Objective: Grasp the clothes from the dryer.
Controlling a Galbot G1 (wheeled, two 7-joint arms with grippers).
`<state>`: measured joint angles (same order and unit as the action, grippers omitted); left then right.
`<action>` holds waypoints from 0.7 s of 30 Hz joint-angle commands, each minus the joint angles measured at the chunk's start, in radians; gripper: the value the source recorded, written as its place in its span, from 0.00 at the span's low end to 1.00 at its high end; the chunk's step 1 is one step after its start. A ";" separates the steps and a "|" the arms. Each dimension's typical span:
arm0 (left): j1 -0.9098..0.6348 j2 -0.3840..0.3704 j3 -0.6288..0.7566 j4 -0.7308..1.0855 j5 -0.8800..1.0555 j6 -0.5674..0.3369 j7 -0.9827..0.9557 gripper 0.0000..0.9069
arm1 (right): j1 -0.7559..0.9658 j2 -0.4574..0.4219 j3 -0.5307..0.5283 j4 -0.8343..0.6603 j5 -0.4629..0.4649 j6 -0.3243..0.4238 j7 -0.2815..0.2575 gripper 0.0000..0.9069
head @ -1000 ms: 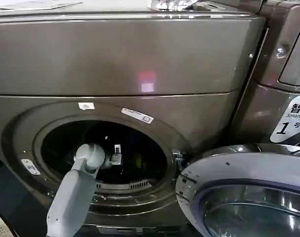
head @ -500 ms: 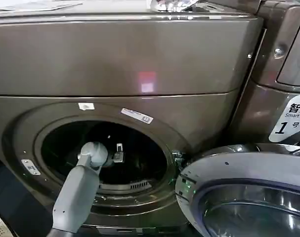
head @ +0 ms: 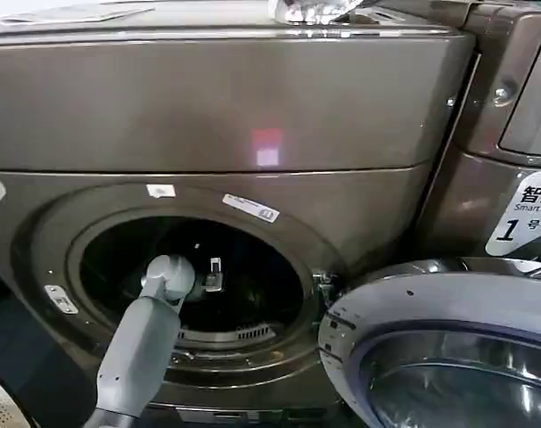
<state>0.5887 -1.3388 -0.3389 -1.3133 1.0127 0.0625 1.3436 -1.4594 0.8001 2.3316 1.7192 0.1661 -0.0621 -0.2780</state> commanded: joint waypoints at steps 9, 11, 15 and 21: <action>-0.006 0.004 0.005 -0.014 -0.046 0.023 0.002 0.00 | 0.000 0.000 0.001 0.000 0.004 0.000 -0.001 1.00; -0.008 0.006 0.008 -0.023 -0.067 0.025 -0.015 0.00 | 0.002 0.000 0.000 -0.001 0.004 0.001 -0.001 1.00; -0.017 0.008 0.020 -0.045 -0.136 0.059 -0.113 0.00 | 0.005 -0.006 -0.001 -0.011 0.003 0.001 0.000 1.00; -0.014 0.012 0.045 -0.112 -0.226 0.215 -0.319 0.00 | 0.017 -0.003 -0.013 -0.016 0.001 0.003 0.000 1.00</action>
<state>0.5779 -1.3275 -0.3090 -1.3566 0.9083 0.1272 1.2650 -1.4476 0.7944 2.3241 1.7063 0.1691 -0.0603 -0.2785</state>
